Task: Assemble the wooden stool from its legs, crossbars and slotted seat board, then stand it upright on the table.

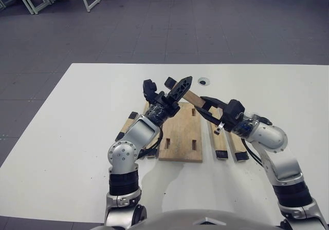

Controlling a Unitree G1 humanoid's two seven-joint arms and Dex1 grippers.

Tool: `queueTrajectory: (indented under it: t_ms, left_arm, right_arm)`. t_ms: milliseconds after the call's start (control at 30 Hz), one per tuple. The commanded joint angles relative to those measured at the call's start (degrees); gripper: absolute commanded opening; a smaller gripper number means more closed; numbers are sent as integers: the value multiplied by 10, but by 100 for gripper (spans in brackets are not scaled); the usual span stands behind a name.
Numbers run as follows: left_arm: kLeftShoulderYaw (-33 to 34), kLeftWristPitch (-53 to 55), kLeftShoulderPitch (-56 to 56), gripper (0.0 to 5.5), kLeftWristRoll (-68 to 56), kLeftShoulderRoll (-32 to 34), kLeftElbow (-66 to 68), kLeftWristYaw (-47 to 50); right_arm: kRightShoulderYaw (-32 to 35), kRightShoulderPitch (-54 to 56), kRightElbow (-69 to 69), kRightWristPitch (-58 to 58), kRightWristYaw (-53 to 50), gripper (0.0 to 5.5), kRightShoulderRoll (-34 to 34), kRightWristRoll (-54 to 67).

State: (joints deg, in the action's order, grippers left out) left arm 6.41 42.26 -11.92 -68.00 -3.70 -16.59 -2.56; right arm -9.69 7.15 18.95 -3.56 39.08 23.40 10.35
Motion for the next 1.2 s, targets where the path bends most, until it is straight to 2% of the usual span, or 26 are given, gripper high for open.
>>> queueTrajectory:
  t_ms: [33,433,600,700,833,967,1100,1200]
  left_arm:
    - [-1,-2,6,248,-5,-4,-1,-1]
    - [3,-7,12,56,12,10,18,-13]
    - [3,-14,18,51,38,16,29,-17]
    - [1,-17,20,41,57,15,34,-20]
    - [16,-23,18,41,58,17,33,-20]
    - [59,-83,21,41,152,72,1,7]
    - [45,-116,43,41,301,165,-33,9]
    - [49,-98,55,41,331,201,-39,0]
  right_arm:
    - [3,-3,-8,10,6,129,11,-5]
    - [2,-10,-12,23,15,129,21,-8]
    - [-1,-9,-12,27,18,129,25,-7]
    - [0,-11,-5,12,17,207,22,2]
    - [-5,-19,-11,16,15,265,35,-24]
    - [31,-13,-41,-21,-24,265,26,-21]
    - [54,-9,-62,-60,-72,265,10,-27]
    - [49,-17,-65,-58,-86,265,12,-41]
